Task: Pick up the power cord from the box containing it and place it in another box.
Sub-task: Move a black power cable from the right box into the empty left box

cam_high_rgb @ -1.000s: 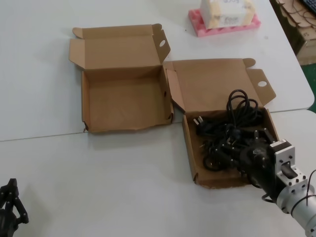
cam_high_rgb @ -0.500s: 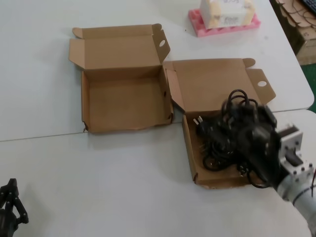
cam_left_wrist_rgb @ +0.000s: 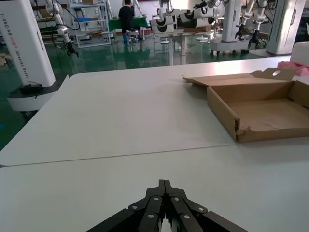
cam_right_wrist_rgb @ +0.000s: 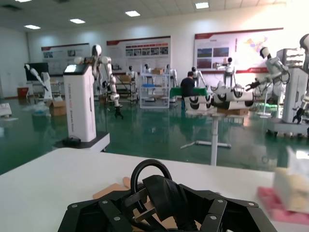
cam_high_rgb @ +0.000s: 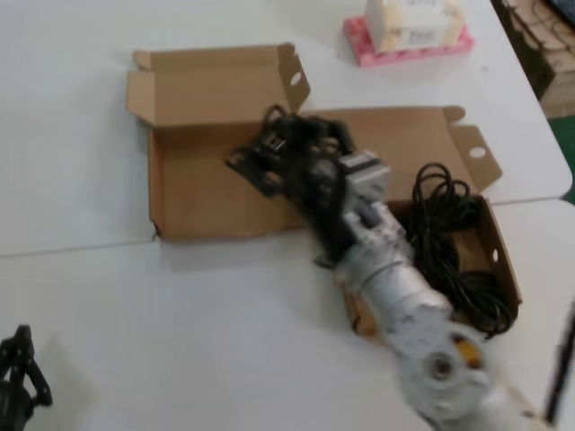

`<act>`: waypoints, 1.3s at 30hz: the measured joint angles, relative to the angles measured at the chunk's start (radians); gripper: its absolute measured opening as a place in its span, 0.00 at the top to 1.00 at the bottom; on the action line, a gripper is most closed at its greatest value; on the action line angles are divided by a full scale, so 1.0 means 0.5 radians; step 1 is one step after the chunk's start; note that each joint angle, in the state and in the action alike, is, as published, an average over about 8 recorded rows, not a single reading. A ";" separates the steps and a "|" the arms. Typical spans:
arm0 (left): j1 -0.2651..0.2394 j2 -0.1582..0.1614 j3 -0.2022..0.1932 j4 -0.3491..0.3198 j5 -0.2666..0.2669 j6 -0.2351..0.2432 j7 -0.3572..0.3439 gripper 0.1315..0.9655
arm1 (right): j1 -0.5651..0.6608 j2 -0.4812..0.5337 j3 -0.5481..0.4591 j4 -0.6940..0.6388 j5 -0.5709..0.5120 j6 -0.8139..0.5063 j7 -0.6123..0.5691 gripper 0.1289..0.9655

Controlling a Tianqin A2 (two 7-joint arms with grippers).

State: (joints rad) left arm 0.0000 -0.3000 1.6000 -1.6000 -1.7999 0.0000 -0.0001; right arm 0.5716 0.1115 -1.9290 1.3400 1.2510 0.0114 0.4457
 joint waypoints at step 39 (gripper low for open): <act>0.000 0.000 0.000 0.000 0.000 0.000 0.000 0.96 | 1.123 -0.223 -1.648 -1.631 0.580 0.677 0.000 0.74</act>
State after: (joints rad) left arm 0.0000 -0.3000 1.6000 -1.6000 -1.7998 0.0000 -0.0002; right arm 1.1330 0.0000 -2.7528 0.5242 1.5413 0.3501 0.4457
